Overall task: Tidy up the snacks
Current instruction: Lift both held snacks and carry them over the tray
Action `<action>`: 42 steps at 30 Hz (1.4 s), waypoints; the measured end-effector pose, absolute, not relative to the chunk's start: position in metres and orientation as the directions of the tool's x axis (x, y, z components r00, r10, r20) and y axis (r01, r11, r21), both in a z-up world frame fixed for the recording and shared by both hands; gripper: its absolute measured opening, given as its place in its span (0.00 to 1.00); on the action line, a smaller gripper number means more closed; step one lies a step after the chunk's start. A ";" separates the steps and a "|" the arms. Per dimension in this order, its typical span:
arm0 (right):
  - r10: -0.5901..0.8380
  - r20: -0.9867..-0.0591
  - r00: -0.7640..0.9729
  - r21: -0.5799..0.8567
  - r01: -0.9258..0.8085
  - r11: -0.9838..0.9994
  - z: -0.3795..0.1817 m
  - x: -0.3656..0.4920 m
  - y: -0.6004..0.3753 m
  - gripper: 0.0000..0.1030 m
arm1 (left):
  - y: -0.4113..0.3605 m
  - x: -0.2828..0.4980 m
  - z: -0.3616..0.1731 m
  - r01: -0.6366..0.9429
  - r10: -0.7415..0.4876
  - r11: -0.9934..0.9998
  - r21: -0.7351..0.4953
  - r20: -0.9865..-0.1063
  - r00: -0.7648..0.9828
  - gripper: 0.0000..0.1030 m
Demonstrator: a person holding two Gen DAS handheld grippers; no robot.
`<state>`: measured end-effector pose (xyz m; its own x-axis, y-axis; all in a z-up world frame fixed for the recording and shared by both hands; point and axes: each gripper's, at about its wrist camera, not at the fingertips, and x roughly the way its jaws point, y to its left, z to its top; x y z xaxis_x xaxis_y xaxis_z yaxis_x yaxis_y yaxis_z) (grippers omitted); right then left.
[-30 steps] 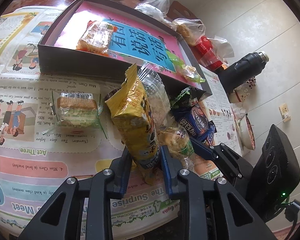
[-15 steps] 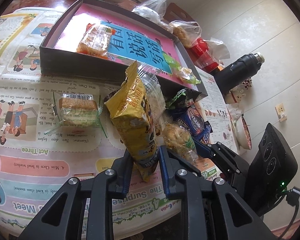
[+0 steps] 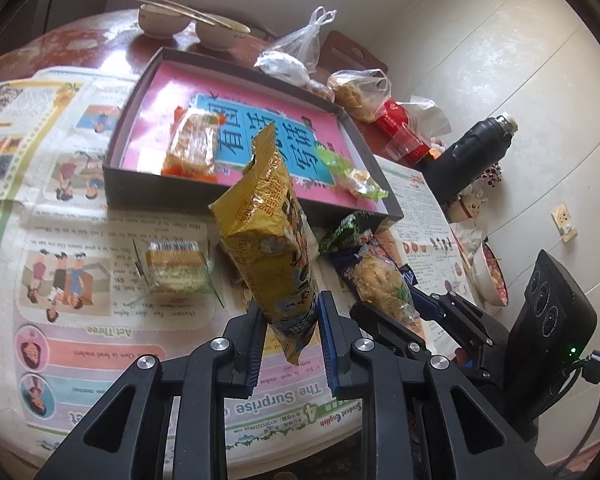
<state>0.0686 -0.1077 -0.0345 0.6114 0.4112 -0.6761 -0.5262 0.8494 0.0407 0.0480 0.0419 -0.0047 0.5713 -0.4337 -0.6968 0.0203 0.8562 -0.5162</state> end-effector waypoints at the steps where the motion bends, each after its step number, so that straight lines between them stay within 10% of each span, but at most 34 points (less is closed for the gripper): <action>1: 0.411 -0.674 0.614 0.041 -0.525 0.850 -0.033 0.069 -0.108 0.42 | 0.043 0.049 -0.002 0.020 -0.429 0.858 -0.514 -0.694 0.578 0.25; 42: 0.408 -0.590 0.696 0.069 -0.460 0.885 0.019 0.115 -0.117 0.42 | 0.041 0.100 0.050 0.084 -0.400 0.880 -0.468 -0.631 0.665 0.25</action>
